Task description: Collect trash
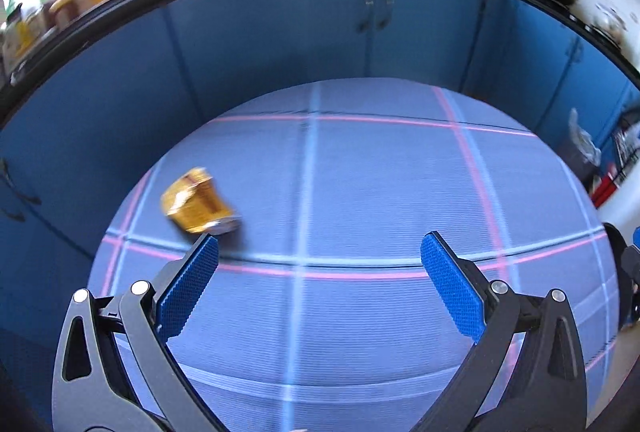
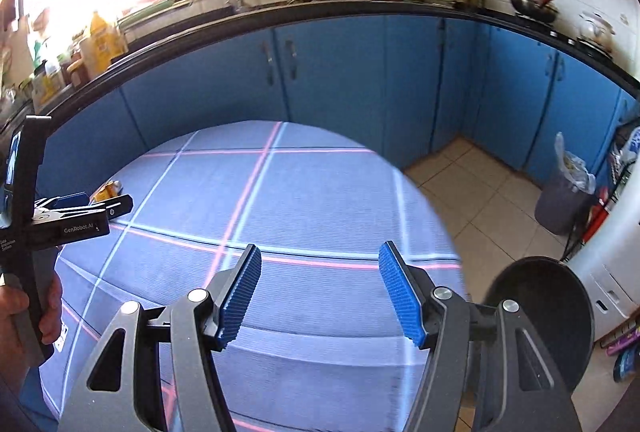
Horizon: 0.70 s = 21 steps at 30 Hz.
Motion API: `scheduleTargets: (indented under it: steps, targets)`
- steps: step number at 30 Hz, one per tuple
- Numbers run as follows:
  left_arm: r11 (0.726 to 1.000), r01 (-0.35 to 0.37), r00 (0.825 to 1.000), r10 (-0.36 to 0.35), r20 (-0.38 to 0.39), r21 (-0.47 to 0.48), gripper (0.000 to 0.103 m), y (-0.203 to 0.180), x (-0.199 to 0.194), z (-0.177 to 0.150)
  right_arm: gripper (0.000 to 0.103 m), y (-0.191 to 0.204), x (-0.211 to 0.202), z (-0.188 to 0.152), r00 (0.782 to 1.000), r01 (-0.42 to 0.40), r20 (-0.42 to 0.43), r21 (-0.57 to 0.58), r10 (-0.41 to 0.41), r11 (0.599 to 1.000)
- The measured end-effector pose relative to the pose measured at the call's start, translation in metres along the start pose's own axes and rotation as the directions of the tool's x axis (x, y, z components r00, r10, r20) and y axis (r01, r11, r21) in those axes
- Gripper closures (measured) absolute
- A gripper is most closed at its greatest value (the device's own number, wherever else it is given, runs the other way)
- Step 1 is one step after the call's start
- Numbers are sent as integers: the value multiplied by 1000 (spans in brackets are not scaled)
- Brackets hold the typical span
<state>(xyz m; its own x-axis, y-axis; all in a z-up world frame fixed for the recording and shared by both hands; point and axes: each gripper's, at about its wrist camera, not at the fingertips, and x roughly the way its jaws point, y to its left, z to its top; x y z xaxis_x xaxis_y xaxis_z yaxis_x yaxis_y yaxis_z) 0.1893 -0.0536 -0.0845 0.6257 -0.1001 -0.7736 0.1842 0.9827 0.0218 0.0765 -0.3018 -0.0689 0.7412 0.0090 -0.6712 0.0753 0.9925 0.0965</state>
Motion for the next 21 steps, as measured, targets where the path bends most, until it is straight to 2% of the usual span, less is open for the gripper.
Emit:
scheduleTargets:
  steps: [3, 8, 17, 18, 20, 21]
  targets:
    - [999, -38, 999, 38, 13, -32, 4, 25, 5, -4, 43, 17, 11, 4, 1000, -7, -12, -23, 6, 1000]
    - [997, -46, 999, 46, 0, -56, 4, 51, 20, 0, 43, 39, 28, 8, 999, -27, -33, -37, 25, 999]
    - [995, -12, 1000, 9, -26, -96, 4, 78, 56, 14, 43, 52, 51, 15, 999, -11, -53, -52, 9, 999]
    - [995, -4, 1000, 1, -28, -98, 7, 79, 59, 15, 43, 51, 52, 16, 999, -8, -54, -50, 6, 999]
    - [996, 3, 999, -6, -35, -94, 18, 80, 63, 15, 43, 49, 56, 18, 998, -1, -55, -44, -1, 999]
    - [996, 0, 999, -3, -39, -89, 27, 80, 65, 15, 43, 48, 57, 19, 998, 0, -56, -39, -3, 999]
